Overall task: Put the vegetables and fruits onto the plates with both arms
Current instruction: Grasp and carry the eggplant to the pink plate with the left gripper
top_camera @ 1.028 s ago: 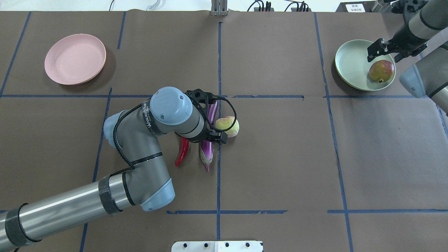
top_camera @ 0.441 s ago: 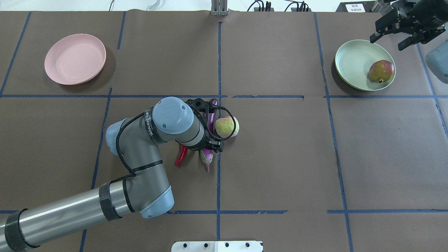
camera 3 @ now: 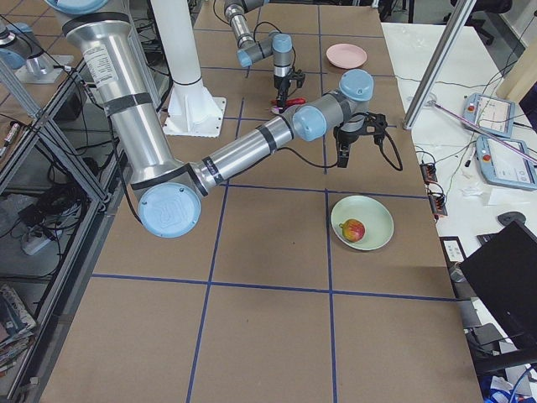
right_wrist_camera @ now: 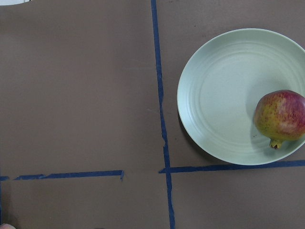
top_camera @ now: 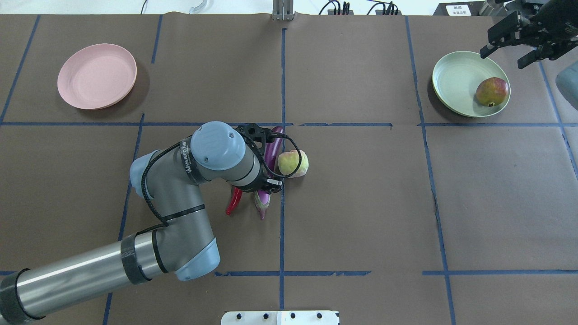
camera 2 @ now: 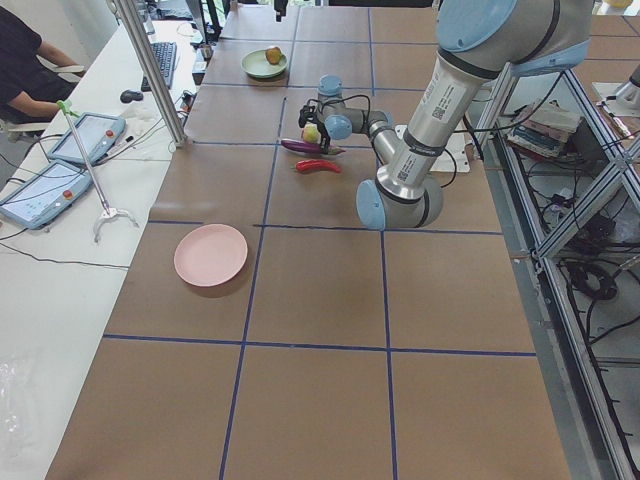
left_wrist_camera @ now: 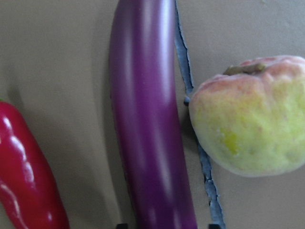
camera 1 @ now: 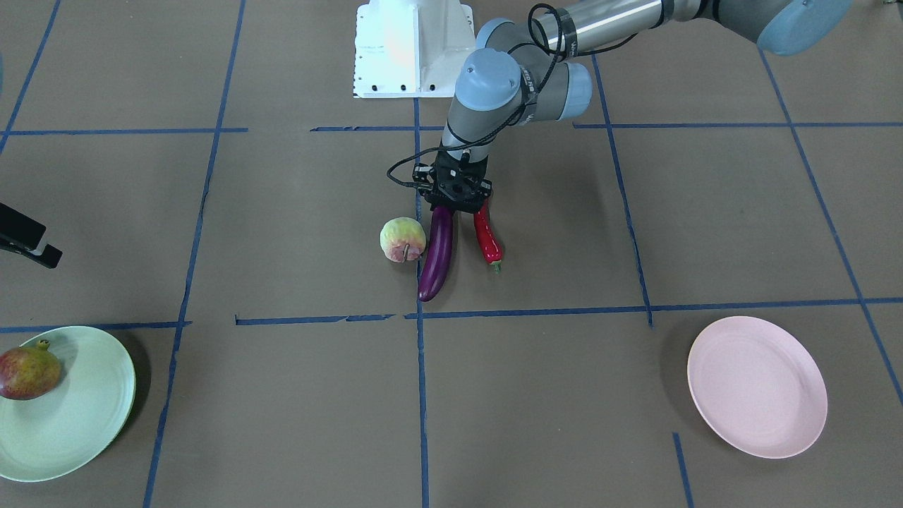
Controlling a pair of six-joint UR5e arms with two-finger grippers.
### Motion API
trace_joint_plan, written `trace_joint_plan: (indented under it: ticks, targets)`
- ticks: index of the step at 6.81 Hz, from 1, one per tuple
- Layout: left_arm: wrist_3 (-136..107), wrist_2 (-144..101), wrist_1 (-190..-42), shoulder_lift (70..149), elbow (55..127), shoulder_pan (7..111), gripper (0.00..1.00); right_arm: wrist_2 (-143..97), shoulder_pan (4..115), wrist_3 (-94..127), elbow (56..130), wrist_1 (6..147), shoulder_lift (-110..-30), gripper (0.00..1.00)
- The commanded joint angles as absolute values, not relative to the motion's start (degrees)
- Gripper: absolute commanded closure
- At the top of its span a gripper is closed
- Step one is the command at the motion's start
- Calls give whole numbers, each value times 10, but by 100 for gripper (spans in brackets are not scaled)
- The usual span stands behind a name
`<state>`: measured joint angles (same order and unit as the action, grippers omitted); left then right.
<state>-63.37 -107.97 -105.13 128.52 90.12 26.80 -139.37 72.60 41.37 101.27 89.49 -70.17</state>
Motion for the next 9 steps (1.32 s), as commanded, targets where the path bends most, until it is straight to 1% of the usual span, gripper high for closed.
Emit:
trace_joint_plan:
  ticks: [1,2,3,4,5,6,7,8,9]
  targets:
    - [-642,-1078,-970,1222,1045,296,98,-1393,726,413,1015,895,-708,0]
    - [-696,-1079,-963,1215,1062,331,97,-1393,726,414,1018,895,-708,0]
    - [-718,-1078,-962,1206,1060,356,95,-1394,723,415,1025,896,-708,0]
    - [-730,-1080,-962,1177,1053,390,94,-1391,709,435,1047,896,-716,0]
    - [-731,-1082,-962,1166,1030,434,94,-1368,673,504,1078,892,-719,0]
    - [-712,-1085,-977,1165,968,490,94,-1318,613,578,1117,891,-715,0]
    - [-654,-1086,-1023,1165,906,517,91,-1304,574,637,1135,891,-709,0]
    - [-600,-1136,-1090,1166,832,566,91,-1278,532,699,1145,891,-687,0]
    - [-563,-1161,-1120,1166,788,584,86,-1230,481,758,1146,891,-666,0]
